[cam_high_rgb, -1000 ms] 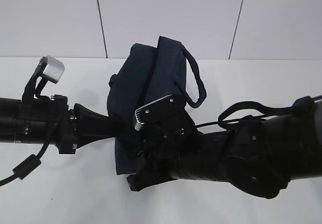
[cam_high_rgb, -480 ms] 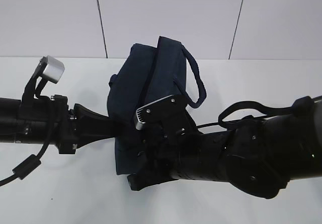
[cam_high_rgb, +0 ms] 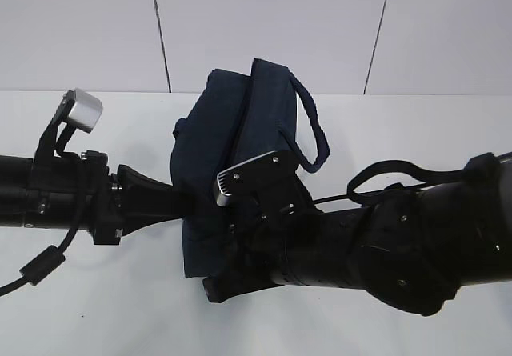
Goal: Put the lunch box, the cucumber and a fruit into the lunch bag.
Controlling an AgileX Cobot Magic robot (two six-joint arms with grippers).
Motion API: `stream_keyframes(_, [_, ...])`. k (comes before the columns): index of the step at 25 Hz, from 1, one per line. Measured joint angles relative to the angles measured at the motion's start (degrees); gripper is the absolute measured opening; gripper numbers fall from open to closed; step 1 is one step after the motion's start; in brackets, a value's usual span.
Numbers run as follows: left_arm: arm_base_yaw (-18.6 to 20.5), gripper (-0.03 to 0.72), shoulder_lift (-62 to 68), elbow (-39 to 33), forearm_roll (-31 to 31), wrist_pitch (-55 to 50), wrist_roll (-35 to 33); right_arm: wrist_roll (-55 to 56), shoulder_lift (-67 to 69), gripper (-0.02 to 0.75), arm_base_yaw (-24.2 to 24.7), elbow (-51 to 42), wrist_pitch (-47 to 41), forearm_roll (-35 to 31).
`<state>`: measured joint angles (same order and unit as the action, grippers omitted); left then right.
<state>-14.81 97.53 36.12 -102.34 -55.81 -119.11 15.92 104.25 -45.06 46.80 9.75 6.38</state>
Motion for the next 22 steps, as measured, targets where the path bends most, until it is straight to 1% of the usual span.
stream_keyframes(6, [0.0, 0.009, 0.0, 0.0, 0.0, 0.0, 0.0, 0.0, 0.0, 0.020, 0.0, 0.1, -0.3, 0.0])
stream_keyframes(22, [0.0, 0.009, 0.0, 0.0, 0.1, 0.9, 0.0, 0.0, -2.7, 0.020, 0.0, 0.2, -8.1, 0.0])
